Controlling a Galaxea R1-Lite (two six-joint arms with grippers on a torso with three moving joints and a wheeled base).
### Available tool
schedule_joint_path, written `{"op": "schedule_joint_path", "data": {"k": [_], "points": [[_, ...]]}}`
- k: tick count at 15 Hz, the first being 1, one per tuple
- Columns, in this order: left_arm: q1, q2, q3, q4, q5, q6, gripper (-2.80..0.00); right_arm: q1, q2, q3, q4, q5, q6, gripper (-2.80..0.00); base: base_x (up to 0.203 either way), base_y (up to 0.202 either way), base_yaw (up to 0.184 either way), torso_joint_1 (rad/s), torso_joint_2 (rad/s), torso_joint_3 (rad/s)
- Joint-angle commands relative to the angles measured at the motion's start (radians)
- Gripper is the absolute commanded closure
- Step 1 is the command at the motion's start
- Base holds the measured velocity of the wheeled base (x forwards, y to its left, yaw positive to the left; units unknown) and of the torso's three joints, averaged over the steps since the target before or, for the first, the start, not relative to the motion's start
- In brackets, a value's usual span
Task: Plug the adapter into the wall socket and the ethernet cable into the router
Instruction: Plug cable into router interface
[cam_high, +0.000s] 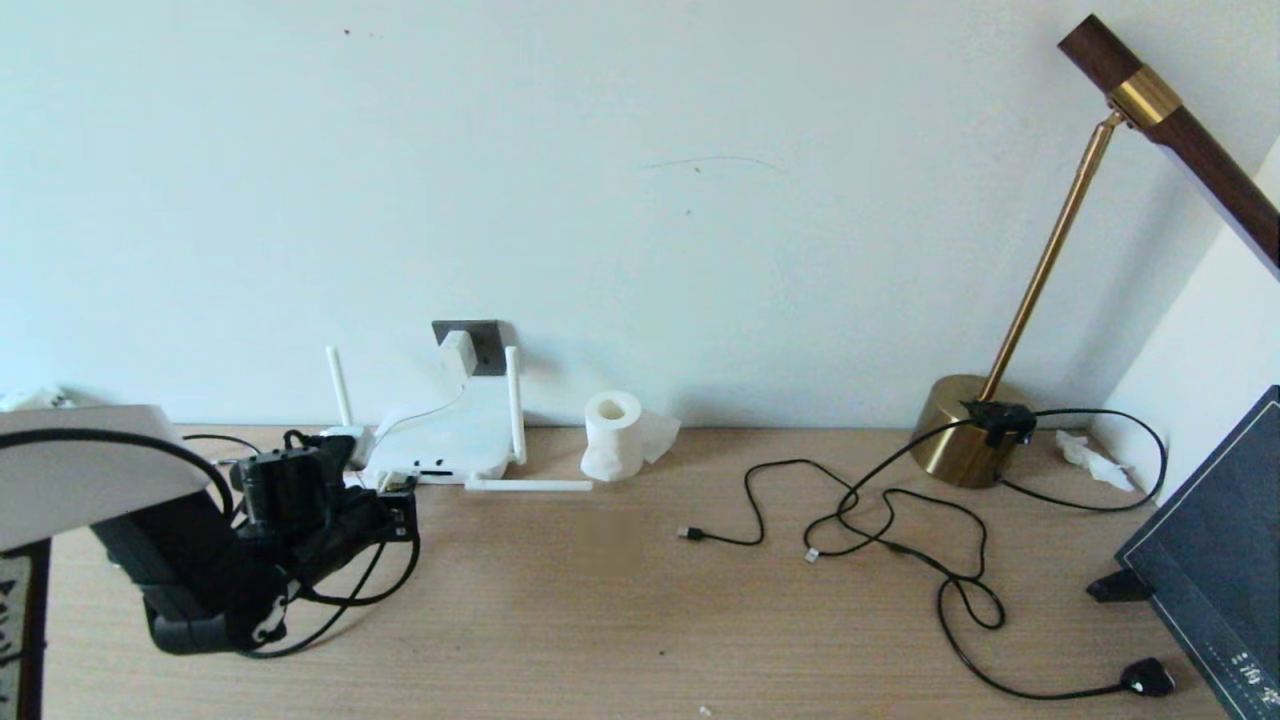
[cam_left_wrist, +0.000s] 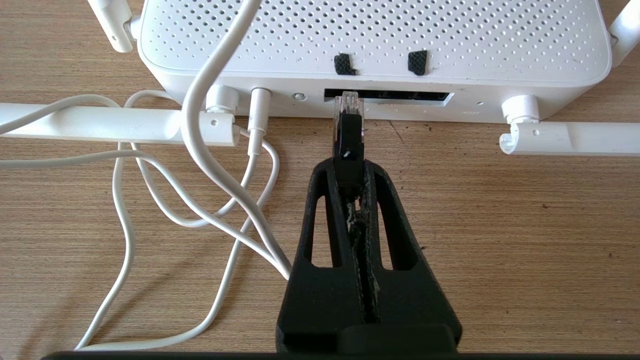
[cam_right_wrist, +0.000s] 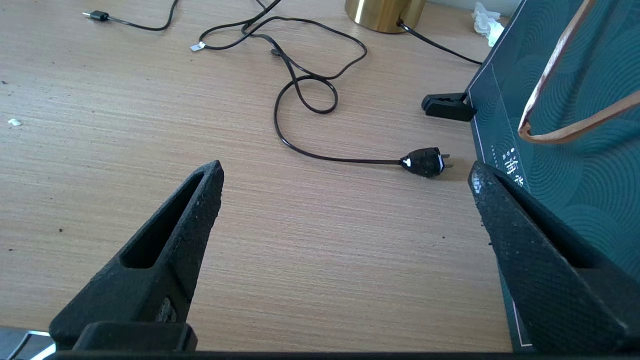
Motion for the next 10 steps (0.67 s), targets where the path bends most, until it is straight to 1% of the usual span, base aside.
{"op": "schedule_joint_path", "data": {"k": [1,10], "points": [[0.001,0.003,0.000,-0.007,0.000,0.001,0.00,0.000,0.001,0.000,0.002,0.000,0.000,-2.80,0.000,0.000,0.000,0.000,0.00,0.000],[0.001,0.003,-0.003,-0.006,0.001,0.001,0.00,0.000,0.002,0.000,0.002,0.000,-0.001,-2.80,0.000,0.000,0.000,0.000,0.00,0.000]]}}
